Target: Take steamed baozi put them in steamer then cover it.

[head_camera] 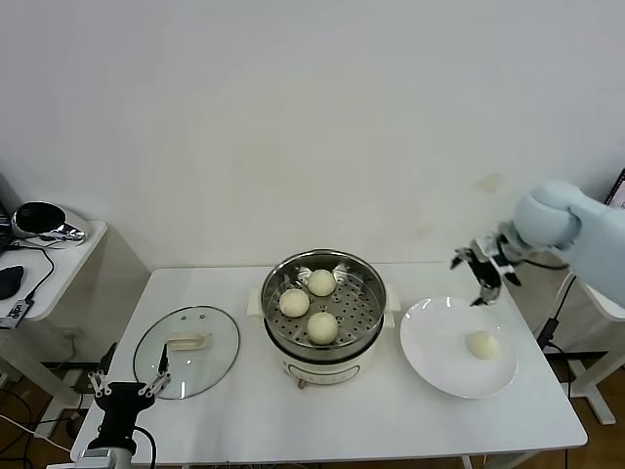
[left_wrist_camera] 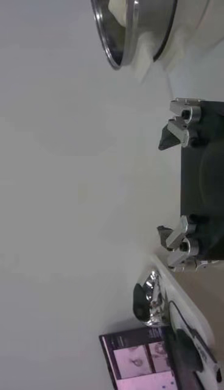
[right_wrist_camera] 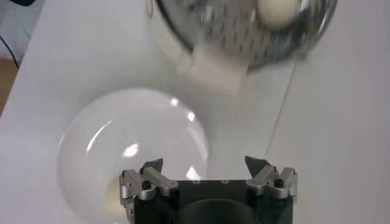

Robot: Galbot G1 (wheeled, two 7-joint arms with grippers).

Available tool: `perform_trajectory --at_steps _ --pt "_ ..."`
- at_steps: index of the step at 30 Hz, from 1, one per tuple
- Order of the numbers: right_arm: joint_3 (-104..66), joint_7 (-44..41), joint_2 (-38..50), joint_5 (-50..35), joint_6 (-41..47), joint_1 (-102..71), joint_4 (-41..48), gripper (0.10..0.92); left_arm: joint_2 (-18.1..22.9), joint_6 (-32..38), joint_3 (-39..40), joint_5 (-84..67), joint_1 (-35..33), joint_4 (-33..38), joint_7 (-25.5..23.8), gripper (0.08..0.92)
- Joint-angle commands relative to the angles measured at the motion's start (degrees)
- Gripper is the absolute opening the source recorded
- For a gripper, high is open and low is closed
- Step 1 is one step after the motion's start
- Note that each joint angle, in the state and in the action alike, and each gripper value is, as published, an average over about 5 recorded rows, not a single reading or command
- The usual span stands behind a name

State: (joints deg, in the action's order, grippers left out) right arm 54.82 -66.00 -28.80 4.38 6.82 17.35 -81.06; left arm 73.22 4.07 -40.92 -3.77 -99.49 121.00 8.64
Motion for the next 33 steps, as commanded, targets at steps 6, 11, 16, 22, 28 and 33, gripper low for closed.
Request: perform_trajectory --at_steps 6,11,16,22,28,33 --pt "-24.1 0.9 -2.3 12.4 -3.9 -27.6 14.6 0.823 0.2 0.0 -1.5 0.0 -1.4 0.7 0.0 0.823" --pt "-25.7 1.3 -5.5 13.4 -4.5 -29.7 17.4 0.823 0.0 0.0 -2.1 0.2 -2.1 1.0 0.0 0.823" --pt "-26.3 1.7 -8.3 14.0 -4.9 -30.6 19.7 0.823 0.0 0.0 -2.5 0.2 -2.4 1.2 -0.1 0.823" --pt "-26.7 1.9 -10.4 14.5 -4.5 -30.7 21.4 0.823 0.1 0.0 -2.5 0.2 -2.4 0.8 -0.1 0.823" --pt "-26.8 2.7 -11.2 16.0 -4.7 -30.5 23.0 0.823 0.2 0.0 -2.4 0.1 -2.2 0.8 -0.1 0.823" --pt "-26.9 3.0 -11.4 16.2 -4.1 -30.5 22.9 0.823 0.3 0.0 -2.2 0.1 -2.1 0.6 -0.1 0.823"
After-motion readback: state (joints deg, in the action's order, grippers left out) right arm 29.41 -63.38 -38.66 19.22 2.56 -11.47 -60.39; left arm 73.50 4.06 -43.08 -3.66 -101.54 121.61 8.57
